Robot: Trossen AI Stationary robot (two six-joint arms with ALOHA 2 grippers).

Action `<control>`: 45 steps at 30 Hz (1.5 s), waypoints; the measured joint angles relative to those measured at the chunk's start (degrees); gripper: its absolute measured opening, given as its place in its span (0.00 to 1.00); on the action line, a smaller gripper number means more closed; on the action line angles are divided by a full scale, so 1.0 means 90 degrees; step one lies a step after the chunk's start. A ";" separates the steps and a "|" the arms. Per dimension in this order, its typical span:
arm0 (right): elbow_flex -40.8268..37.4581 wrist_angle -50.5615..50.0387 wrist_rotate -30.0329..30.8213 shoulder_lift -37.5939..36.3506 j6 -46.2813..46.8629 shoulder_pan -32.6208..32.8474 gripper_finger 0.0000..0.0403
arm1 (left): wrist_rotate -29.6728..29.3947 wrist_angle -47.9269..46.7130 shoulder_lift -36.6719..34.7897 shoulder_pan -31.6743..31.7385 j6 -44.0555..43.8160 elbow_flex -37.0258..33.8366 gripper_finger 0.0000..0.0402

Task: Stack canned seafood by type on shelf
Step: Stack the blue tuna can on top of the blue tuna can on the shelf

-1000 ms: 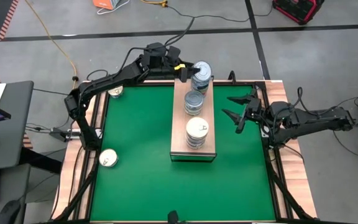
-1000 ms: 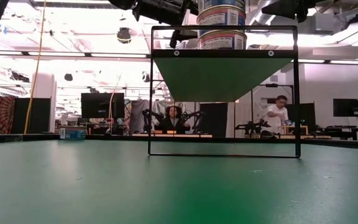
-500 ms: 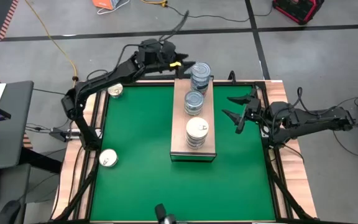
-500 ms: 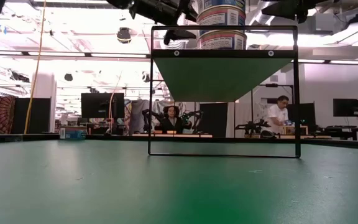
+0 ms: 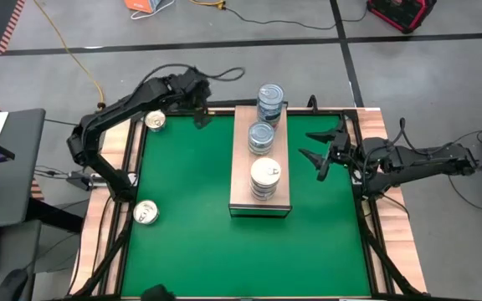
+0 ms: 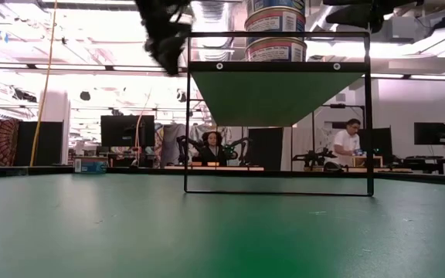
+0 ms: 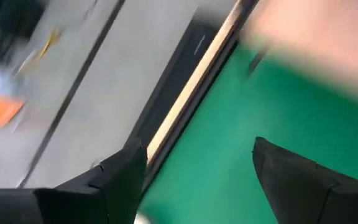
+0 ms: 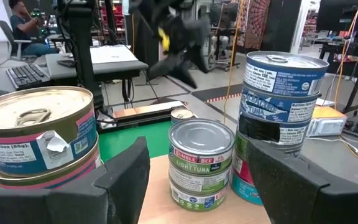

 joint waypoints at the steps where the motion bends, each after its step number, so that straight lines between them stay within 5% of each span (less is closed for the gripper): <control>1: 0.0000 0.0004 -0.0002 0.0022 0.0031 0.0000 0.73 | -0.0298 -0.0259 0.0000 0.0035 -0.0058 -0.0148 0.70; 6: 0.0000 0.0082 -0.0005 0.0095 0.0086 0.0000 0.73 | -0.0843 -0.0660 0.0007 0.0264 0.0042 -0.1136 0.70; 16: 0.0000 0.0095 -0.0005 0.0127 0.0030 -0.0002 0.73 | -0.1500 0.0282 0.0010 0.0964 0.0178 -0.3008 0.68; 30: 0.0000 0.0099 -0.0005 0.0124 0.0026 0.0000 0.73 | -0.1527 0.1398 0.0007 0.1874 0.0029 -0.4219 0.54; 35: 0.0000 0.0138 -0.0005 0.0124 0.0004 0.0000 0.73 | -0.1991 0.1690 0.0003 0.1954 0.0694 -0.4584 0.49; 45: 0.0000 0.0173 -0.0005 0.0124 -0.0011 0.0000 0.73 | -0.2000 0.2247 0.0005 0.1952 0.1221 -0.5279 0.29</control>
